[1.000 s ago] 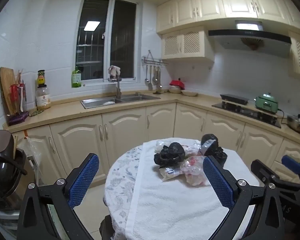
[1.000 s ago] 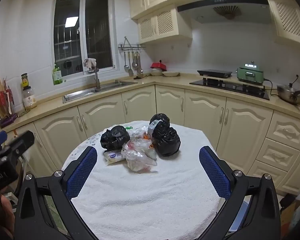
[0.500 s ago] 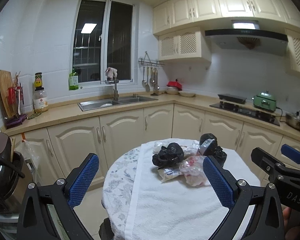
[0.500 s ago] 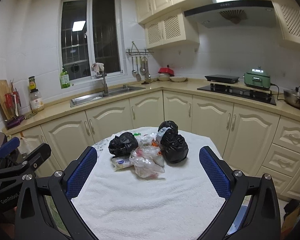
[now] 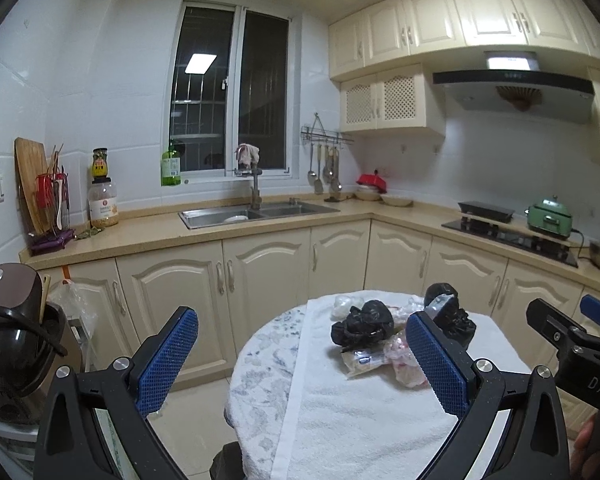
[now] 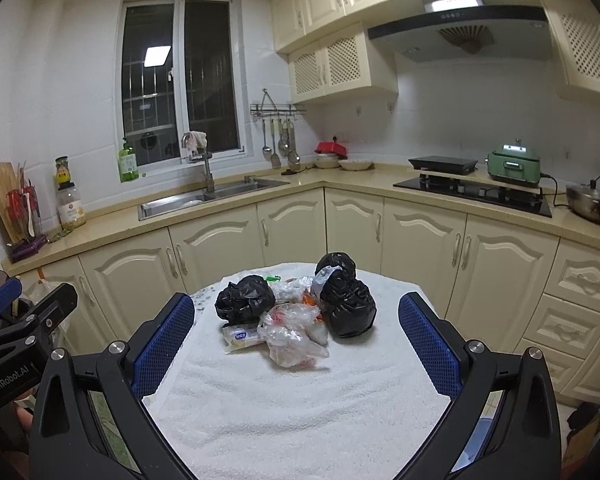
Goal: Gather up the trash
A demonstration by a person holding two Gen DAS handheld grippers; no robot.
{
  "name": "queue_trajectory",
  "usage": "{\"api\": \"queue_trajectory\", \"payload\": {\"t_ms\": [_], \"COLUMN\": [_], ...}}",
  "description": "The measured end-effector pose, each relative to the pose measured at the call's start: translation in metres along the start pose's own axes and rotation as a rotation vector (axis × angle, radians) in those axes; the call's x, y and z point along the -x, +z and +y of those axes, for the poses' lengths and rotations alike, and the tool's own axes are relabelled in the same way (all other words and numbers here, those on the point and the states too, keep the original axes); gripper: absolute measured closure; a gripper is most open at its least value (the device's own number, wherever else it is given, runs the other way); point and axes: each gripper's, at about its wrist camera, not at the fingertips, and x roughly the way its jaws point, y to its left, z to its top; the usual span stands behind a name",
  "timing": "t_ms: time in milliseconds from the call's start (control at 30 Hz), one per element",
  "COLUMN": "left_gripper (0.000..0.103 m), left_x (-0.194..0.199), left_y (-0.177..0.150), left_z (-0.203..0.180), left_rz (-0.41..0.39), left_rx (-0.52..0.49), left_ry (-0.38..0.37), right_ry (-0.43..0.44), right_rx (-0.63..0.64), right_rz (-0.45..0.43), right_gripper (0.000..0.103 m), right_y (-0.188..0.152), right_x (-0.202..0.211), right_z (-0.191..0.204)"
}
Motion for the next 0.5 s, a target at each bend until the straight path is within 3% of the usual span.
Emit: {"api": "queue_trajectory", "payload": {"t_ms": [267,500], "left_gripper": [0.001,0.001], "left_x": [-0.013,-0.054], "left_y": [0.006,0.002], "left_z": [0.003,-0.005], "left_rz": [-0.041,-0.012], "left_rx": [-0.026,-0.044], "left_ry": [-0.025,-0.043], "right_ry": [-0.021,-0.004], "right_rx": [0.042,0.052], "right_rz": [0.015,0.086], "right_gripper": [0.000,0.000], "right_y": [0.007,0.001], "right_x": [-0.016,-0.048], "right_z": [0.004,0.000]}}
